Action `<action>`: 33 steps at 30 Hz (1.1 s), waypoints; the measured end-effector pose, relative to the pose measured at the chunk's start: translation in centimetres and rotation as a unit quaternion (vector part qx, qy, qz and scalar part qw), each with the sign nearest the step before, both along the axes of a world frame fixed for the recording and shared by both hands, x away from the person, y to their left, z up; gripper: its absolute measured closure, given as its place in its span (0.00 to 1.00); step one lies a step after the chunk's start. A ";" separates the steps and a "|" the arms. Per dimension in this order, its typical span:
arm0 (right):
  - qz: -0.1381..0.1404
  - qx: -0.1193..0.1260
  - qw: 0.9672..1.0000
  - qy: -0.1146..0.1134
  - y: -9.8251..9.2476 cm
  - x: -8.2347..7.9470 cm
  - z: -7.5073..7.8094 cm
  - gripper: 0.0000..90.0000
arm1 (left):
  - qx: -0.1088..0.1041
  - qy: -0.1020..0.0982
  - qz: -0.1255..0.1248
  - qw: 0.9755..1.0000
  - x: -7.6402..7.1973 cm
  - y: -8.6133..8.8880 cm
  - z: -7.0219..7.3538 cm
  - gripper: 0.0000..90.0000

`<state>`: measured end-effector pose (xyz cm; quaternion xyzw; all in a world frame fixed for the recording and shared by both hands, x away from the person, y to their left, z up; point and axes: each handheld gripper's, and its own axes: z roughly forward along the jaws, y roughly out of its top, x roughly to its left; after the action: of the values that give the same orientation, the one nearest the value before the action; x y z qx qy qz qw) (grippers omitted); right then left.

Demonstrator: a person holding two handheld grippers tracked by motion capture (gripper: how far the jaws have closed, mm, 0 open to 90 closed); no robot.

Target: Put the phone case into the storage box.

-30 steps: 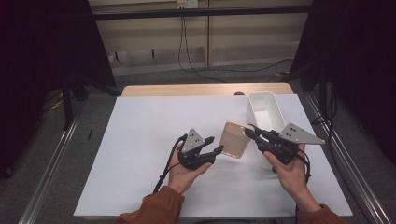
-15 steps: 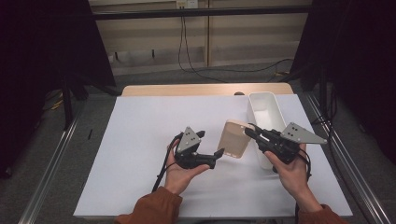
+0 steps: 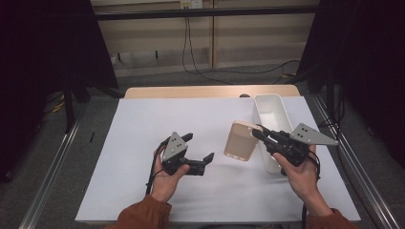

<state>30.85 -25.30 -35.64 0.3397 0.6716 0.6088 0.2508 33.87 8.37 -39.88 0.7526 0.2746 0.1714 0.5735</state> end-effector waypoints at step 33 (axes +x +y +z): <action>-0.005 0.006 1.000 -0.001 -1.0 1.6 1.3 0.90 | 0.008 0.002 0.103 0.995 -2.8 11.2 -2.0 0.03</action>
<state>32.46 -26.35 -34.35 0.3442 0.6658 0.6121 0.2522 31.09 19.58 -41.89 0.7254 0.3499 0.2303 0.5462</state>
